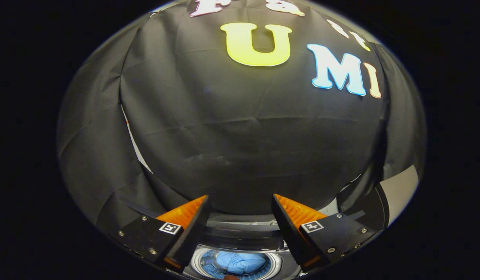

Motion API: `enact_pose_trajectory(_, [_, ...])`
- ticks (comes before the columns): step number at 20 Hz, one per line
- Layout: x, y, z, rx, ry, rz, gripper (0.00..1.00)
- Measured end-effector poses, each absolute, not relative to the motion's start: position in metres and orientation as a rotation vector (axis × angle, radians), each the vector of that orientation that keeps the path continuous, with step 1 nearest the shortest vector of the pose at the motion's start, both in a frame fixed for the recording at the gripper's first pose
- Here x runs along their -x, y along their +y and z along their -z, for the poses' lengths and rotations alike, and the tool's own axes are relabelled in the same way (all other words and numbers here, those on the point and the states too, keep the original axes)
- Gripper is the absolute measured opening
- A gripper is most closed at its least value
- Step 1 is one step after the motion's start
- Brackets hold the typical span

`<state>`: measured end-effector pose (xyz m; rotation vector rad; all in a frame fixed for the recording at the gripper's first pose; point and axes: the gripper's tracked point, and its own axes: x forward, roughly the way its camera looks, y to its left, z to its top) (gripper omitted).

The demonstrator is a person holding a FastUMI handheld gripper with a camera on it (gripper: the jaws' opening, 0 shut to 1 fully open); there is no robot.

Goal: Put the clothes into the washing machine and then close the washing machine lid.

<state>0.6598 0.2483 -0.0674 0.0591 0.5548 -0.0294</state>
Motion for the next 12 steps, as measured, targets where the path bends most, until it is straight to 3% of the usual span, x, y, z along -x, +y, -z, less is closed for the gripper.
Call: enact_pose_trajectory(12, [-0.640, 0.254, 0.064, -0.072, 0.483, 0.013, 0.97])
